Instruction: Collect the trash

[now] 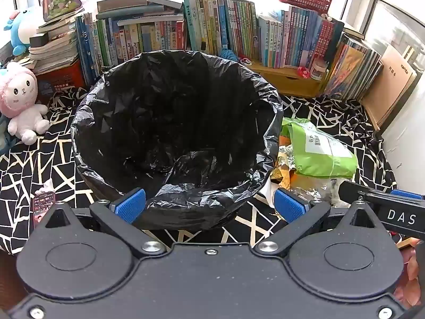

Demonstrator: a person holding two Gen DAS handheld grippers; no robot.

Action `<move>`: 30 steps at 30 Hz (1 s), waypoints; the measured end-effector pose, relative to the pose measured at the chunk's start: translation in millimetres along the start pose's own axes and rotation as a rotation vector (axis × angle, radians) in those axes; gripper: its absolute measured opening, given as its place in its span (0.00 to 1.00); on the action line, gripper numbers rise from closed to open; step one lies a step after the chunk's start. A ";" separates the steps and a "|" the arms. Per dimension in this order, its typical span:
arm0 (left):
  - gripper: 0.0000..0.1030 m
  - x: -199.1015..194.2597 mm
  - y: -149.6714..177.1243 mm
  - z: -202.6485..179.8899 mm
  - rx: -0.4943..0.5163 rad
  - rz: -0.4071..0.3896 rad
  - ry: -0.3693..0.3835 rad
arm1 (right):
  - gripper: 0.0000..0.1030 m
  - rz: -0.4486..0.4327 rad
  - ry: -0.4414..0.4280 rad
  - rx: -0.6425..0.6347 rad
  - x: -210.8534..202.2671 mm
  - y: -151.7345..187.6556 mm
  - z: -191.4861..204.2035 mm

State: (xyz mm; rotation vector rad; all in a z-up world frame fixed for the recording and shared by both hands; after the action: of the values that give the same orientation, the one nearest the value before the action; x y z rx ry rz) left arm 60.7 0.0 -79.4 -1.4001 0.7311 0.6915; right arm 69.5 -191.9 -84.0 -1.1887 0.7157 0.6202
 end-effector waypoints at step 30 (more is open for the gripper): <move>1.00 1.9 -0.9 0.9 0.003 0.004 -0.005 | 1.00 0.005 0.001 0.000 6.3 -2.6 -0.1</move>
State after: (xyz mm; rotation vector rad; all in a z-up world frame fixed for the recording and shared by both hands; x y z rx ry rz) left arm 62.6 0.8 -80.3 -1.3942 0.7308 0.6965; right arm 75.4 -192.3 -87.3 -1.1876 0.7195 0.6238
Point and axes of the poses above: each gripper's, at about its wrist camera, not at the fingertips, and x roughly the way its jaws point, z to its left, y to its underside, the point moved 10 cm from there along x, roughly the way its jaws point, and after that the axes turned 10 degrees about x, right-handed, at the moved point
